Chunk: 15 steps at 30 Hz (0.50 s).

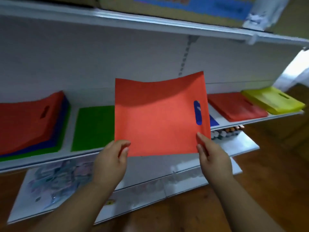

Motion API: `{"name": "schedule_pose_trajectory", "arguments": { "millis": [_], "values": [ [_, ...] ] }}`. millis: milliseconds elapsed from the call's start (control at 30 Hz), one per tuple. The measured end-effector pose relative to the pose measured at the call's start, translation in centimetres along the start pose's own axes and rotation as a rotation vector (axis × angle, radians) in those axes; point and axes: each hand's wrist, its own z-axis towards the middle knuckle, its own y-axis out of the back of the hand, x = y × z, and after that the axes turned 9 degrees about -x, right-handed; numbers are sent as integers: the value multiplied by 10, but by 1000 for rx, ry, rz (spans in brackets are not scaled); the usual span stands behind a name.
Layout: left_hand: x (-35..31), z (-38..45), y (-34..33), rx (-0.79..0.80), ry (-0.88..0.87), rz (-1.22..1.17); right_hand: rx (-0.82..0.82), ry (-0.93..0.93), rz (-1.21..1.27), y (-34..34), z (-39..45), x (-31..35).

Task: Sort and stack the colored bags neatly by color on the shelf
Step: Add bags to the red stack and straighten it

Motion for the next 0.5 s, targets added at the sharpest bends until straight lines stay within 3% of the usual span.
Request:
{"name": "schedule_pose_trajectory", "arguments": {
  "millis": [267, 500],
  "values": [
    [-155, -27, -168, 172, -178, -2, -68, -152, -152, 114, 45, -184],
    [-214, -19, -247, 209, -159, 6, -47, -213, -149, 132, 101, -266]
  ]
}}
